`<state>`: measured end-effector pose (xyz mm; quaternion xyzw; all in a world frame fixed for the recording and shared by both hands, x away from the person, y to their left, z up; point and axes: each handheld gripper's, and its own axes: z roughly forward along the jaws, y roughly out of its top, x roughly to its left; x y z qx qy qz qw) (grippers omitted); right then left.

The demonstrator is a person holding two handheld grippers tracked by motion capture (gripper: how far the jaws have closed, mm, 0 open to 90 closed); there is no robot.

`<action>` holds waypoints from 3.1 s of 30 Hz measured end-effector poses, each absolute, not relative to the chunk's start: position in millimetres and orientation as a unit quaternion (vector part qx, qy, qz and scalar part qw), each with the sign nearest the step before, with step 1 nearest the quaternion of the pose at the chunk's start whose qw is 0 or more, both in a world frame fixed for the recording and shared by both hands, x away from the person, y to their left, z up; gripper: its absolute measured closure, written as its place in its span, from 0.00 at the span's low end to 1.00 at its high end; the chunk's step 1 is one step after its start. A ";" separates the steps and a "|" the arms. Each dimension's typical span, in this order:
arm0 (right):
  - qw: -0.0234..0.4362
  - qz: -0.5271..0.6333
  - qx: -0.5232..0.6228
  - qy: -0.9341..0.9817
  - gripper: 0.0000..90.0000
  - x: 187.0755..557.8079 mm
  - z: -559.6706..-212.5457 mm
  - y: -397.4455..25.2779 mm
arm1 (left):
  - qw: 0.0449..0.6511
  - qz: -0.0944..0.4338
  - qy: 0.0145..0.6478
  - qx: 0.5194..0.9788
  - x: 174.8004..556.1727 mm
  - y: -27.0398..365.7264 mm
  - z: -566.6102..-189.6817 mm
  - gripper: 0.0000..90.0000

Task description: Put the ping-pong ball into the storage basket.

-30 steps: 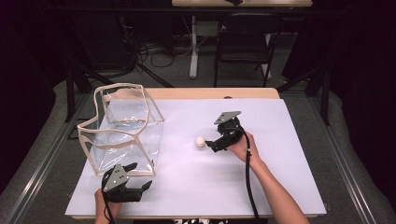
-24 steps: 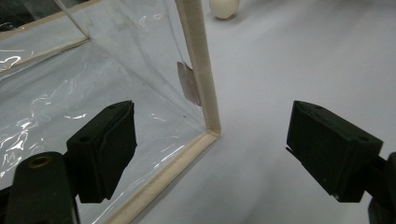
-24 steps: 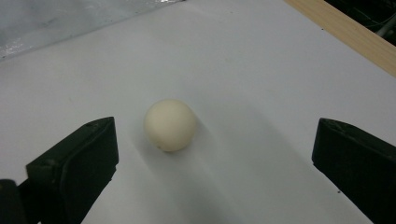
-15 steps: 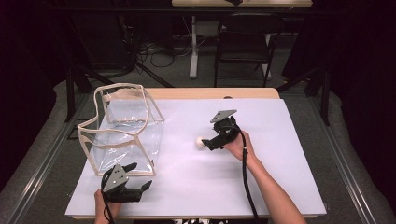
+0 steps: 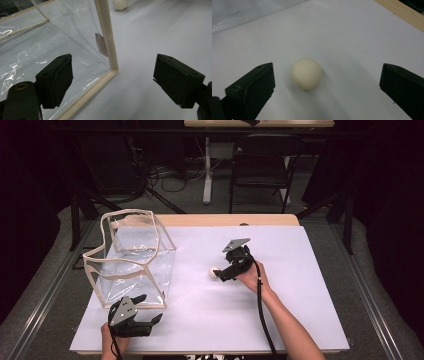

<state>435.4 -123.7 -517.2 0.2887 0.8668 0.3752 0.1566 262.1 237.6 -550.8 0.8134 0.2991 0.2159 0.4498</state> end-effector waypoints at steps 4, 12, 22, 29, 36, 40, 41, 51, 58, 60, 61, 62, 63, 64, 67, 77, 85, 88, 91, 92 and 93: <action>0.154 0.373 0.288 0.868 0.00 435.9 -519.8 -120.6 | 0.450 0.216 0.298 0.814 262.4 237.1 -550.9 0.18; 0.143 0.372 0.284 0.872 0.00 436.4 -526.2 -113.4 | 0.450 0.215 0.299 0.813 262.6 237.7 -551.1 0.18; 0.136 0.365 0.279 0.878 0.00 433.3 -533.8 -106.3 | 0.449 0.215 0.299 0.814 262.0 238.2 -550.7 0.18; 0.131 0.367 0.278 0.878 0.02 432.6 -537.4 -103.2 | 0.449 0.214 0.299 0.814 262.2 238.0 -550.9 0.18; 0.129 0.363 0.277 0.880 0.15 432.7 -540.5 -100.1 | 0.449 0.214 0.298 0.814 262.2 238.2 -550.8 0.18; 0.130 0.358 0.278 0.882 0.21 432.8 -542.6 -98.5 | 0.451 0.214 0.297 0.814 261.9 238.0 -550.7 0.18; 0.131 0.357 0.279 0.882 0.22 432.9 -543.4 -98.2 | 0.450 0.213 0.297 0.815 262.0 238.0 -550.7 0.18; 0.138 0.343 0.276 0.887 0.38 432.4 -547.1 -94.6 | 0.450 0.213 0.298 0.814 262.4 237.7 -551.0 0.18; 0.141 0.336 0.278 0.889 0.45 432.8 -547.7 -95.2 | 0.450 0.213 0.297 0.815 262.5 237.4 -551.1 0.18; 0.139 0.335 0.279 0.889 0.47 433.2 -548.7 -95.3 | 0.451 0.212 0.298 0.814 262.5 237.5 -551.2 0.18; 0.139 0.334 0.280 0.889 0.49 433.3 -549.2 -95.4 | 0.451 0.212 0.298 0.814 262.7 237.7 -551.3 0.18; 0.138 0.333 0.281 0.889 0.50 433.5 -549.7 -95.3 | 0.450 0.212 0.298 0.814 262.8 237.7 -551.3 0.18; 0.138 0.331 0.281 0.890 0.51 433.5 -550.0 -95.1 | 0.450 0.212 0.298 0.814 262.8 237.5 -551.3 0.18; 0.139 0.328 0.282 0.891 0.53 433.4 -550.2 -94.9 | 0.450 0.212 0.298 0.815 262.8 237.5 -551.3 0.18; 0.138 0.328 0.284 0.890 0.56 433.6 -550.7 -94.8 | 0.450 0.212 0.298 0.815 262.7 237.5 -551.3 0.18; 0.145 0.333 0.281 0.888 0.56 431.7 -545.3 -97.5 | 0.449 0.212 0.296 0.816 262.4 237.9 -550.9 0.18; 0.152 0.334 0.278 0.888 0.56 428.4 -538.8 -99.2 | 0.451 0.212 0.297 0.815 262.3 237.6 -551.1 0.18; 0.154 0.333 0.275 0.889 0.56 426.7 -536.2 -99.9 | 0.451 0.212 0.296 0.815 262.2 237.8 -551.0 0.18; 0.156 0.332 0.275 0.889 0.56 425.6 -534.1 -100.5 | 0.451 0.212 0.296 0.815 262.2 238.0 -550.9 0.18; 0.158 0.332 0.273 0.889 0.56 425.2 -533.3 -100.7 | 0.451 0.212 0.296 0.815 262.3 237.9 -550.9 0.18; 0.159 0.331 0.273 0.889 0.56 424.6 -532.4 -100.7 | 0.451 0.212 0.297 0.815 262.2 237.6 -551.0 0.18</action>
